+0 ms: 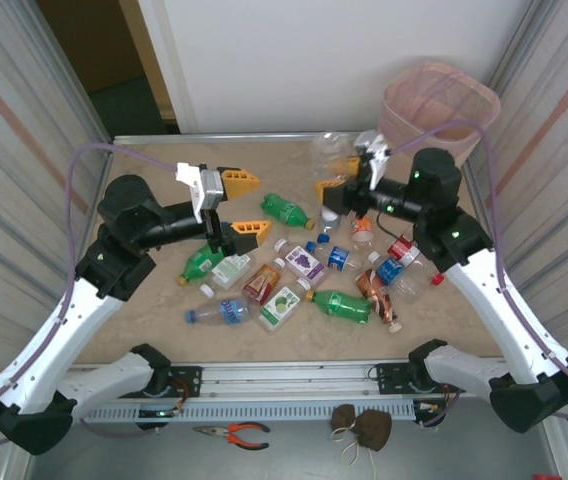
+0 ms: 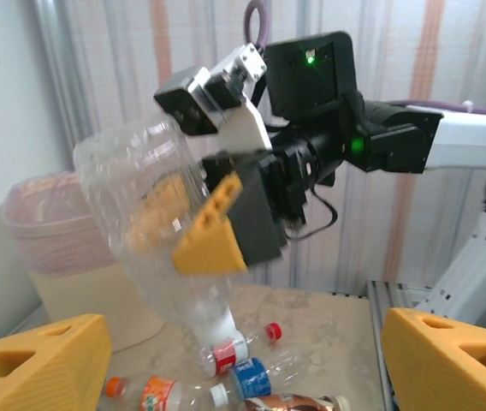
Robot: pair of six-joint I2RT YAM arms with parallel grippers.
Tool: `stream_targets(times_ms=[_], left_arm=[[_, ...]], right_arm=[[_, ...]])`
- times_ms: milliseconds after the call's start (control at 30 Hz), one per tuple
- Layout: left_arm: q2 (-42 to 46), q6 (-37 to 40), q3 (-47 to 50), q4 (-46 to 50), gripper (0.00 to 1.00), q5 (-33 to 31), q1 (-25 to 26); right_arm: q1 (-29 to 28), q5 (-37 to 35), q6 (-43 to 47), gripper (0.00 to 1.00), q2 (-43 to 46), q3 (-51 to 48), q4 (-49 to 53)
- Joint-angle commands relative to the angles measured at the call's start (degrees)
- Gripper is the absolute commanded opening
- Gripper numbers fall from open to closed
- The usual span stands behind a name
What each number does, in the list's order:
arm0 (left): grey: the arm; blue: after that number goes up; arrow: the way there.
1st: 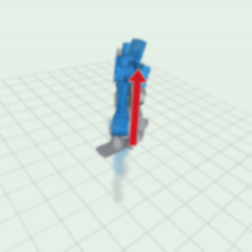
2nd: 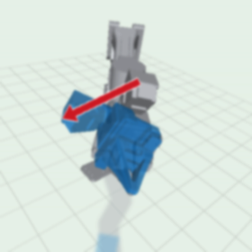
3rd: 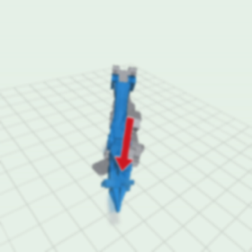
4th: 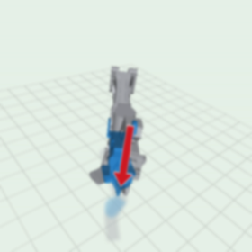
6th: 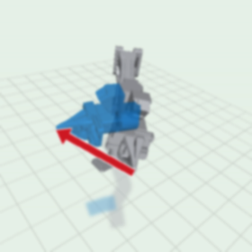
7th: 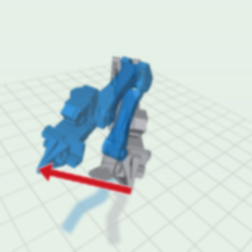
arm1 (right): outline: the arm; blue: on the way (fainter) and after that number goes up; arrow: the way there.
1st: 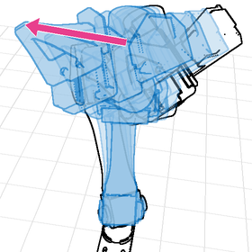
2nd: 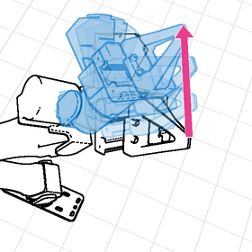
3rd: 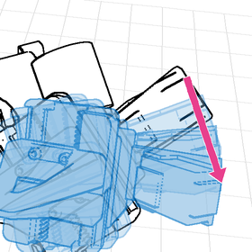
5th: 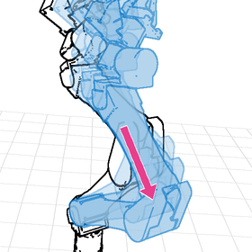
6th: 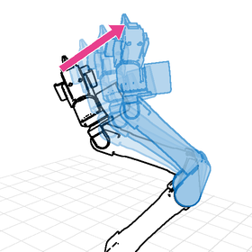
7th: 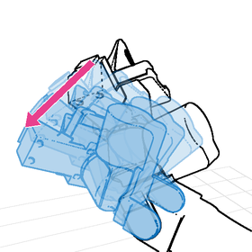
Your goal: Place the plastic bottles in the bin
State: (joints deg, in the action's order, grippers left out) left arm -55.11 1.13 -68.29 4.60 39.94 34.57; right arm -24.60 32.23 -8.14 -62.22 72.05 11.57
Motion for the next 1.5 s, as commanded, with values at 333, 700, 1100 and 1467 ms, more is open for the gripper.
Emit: stream_targets(times_ms=[333, 700, 1100, 1467], left_arm=[[1.65, 1.43, 3.65, 1.07, 0.83, -6.35, -0.19], [1.29, -0.31, 6.15, -0.02, 0.83, -7.07, -0.21], [0.44, -0.95, 8.34, -0.47, 0.83, -7.77, -0.35], [-1.61, -1.13, 7.75, -1.18, 0.83, -6.51, -0.36]], right_arm=[[27.89, -12.47, -25.07, 0.47, -16.28, 16.62, -1.29], [36.29, -14.70, -38.92, 0.43, -39.72, 37.08, -2.51], [35.23, -7.90, -45.07, 0.43, -57.10, 50.90, 4.44], [39.86, -7.48, -37.53, 0.47, -56.87, 53.04, 19.96]])
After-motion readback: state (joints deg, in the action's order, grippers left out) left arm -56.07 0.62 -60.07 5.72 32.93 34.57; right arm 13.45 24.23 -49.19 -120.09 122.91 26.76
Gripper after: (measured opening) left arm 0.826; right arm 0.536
